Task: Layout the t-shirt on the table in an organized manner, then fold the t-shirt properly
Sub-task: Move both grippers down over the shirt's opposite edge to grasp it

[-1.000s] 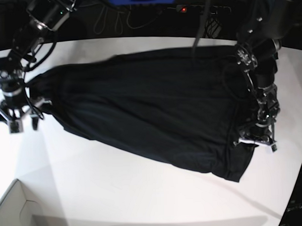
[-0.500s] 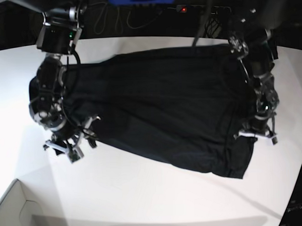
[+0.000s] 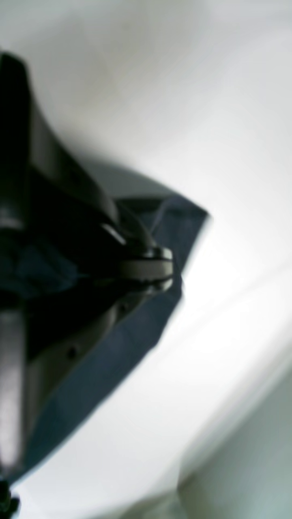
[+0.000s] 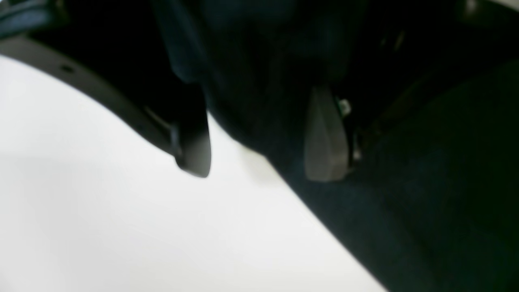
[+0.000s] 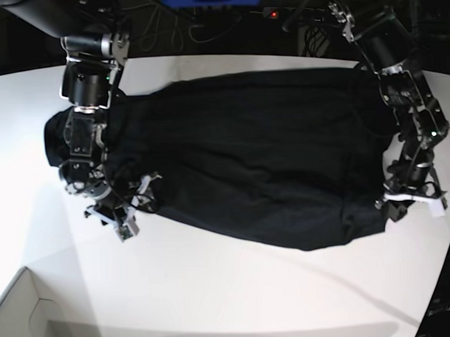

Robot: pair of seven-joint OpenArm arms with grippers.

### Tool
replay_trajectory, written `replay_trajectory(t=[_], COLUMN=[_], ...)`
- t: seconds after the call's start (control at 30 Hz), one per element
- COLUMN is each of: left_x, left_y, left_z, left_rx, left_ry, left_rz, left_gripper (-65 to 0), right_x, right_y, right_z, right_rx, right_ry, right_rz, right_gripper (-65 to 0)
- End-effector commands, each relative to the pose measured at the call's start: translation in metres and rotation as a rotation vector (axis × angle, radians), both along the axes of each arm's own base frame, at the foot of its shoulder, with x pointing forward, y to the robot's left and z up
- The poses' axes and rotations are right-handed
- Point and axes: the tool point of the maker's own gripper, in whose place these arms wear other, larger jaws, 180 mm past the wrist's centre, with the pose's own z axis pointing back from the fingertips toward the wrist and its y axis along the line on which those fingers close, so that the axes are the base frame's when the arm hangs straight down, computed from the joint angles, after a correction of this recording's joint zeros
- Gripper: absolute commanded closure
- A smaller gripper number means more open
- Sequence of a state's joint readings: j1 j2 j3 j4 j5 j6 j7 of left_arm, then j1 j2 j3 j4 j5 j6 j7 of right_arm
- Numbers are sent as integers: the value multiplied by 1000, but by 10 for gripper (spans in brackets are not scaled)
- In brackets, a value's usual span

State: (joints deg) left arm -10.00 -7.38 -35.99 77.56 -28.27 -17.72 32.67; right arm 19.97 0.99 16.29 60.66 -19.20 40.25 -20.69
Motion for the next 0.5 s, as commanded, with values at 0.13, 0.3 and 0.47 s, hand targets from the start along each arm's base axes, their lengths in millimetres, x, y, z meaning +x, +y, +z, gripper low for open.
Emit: replay_trajectory(t=[0.13,0.3,0.47], left_x=[-3,-14,-22], left_y=[-2,-4,-4], left_z=[49,50,53], left_rx=[20,11,-18], left_ry=[-133,-144,-164], left_rz=[-21,-26,-31], left_gripper=[0,0,0], right_x=[10,12,23], right_y=[14,18,12], right_z=[3,7,31], right_rx=[12,8,-12], right_ry=[-14,-23,-94], right_rz=[43,54,44], right_gripper=[-365,-168,0])
